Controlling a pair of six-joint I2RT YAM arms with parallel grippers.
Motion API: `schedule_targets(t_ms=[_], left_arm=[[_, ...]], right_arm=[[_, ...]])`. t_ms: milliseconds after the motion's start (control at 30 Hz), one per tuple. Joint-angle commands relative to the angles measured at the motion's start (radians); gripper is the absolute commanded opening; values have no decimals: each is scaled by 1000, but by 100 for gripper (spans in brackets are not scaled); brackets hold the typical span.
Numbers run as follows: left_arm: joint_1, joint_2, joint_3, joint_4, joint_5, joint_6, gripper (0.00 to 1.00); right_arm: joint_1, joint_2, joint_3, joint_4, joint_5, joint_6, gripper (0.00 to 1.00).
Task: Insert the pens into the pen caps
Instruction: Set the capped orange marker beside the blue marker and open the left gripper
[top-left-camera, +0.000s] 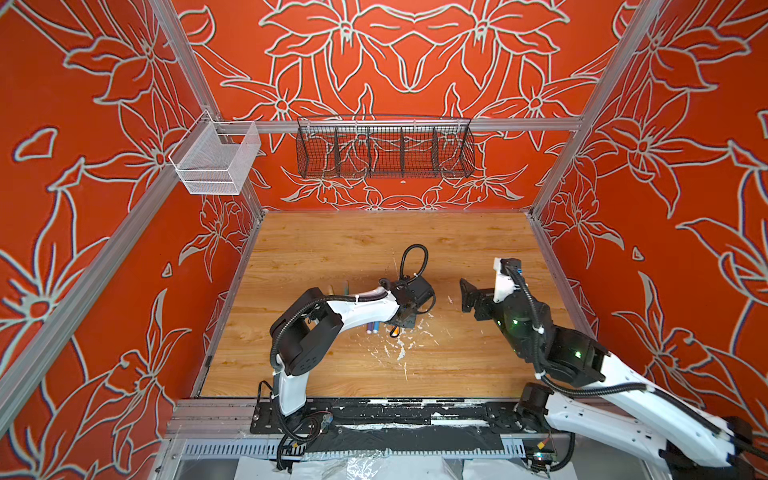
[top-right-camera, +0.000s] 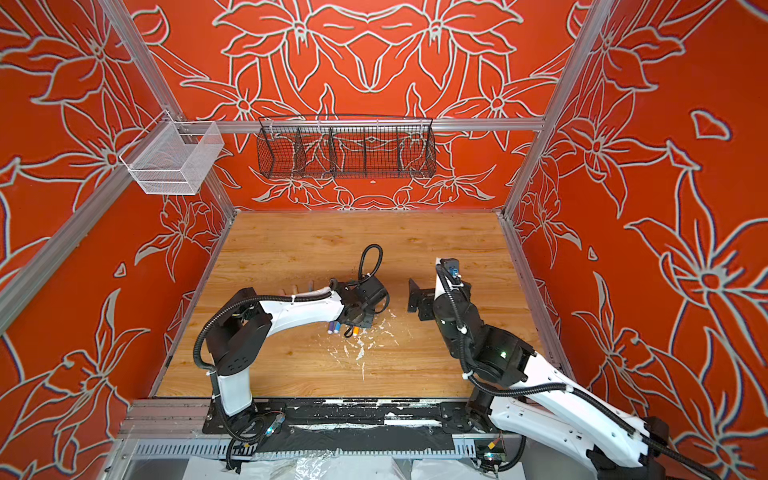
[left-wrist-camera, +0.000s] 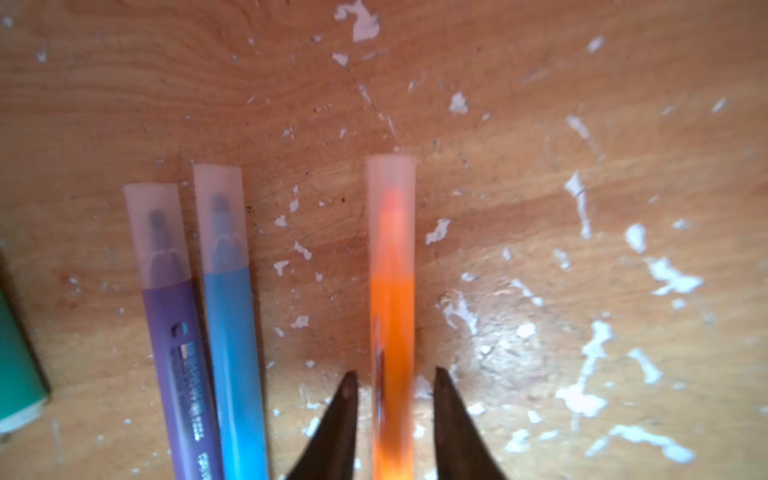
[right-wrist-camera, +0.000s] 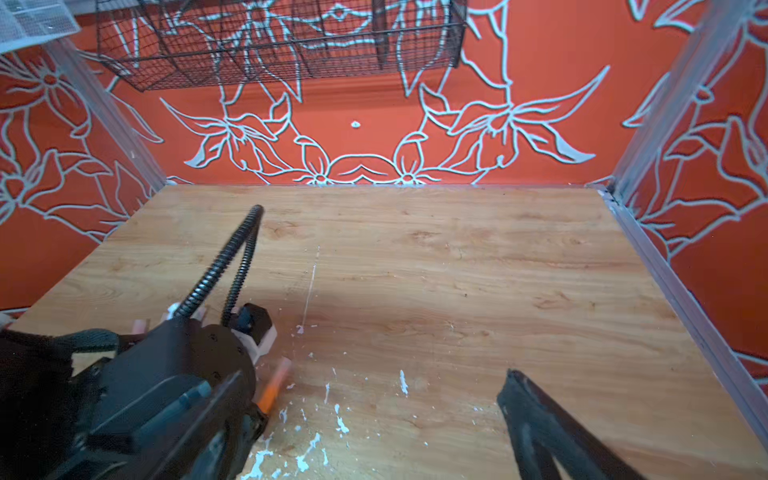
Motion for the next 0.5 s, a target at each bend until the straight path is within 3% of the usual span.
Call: schedule_targets(t_ms=[0, 100, 167, 200, 300, 400, 467], left_arm=[[22, -89, 37, -47, 36, 36, 42], [60, -178, 41, -51, 89, 49, 58], [86, -248, 41, -68, 80, 54, 81], [97, -278, 41, -78, 57, 58, 87], [133, -408, 22, -85, -55, 75, 89], [190, -560, -77, 3, -265, 99, 99], [244, -660, -217, 210, -303, 263, 98]], right_arm=[[-8, 14, -21, 208, -49, -256, 98], [-26, 50, -69, 339, 46, -375, 98], [-69, 75, -115, 433, 95, -436, 98], [-96, 84, -138, 469, 97, -453, 98], [-199, 117, -215, 539, 55, -460, 98], [-280, 188, -274, 600, 24, -439, 98], [-312, 263, -325, 688, 39, -469, 98]])
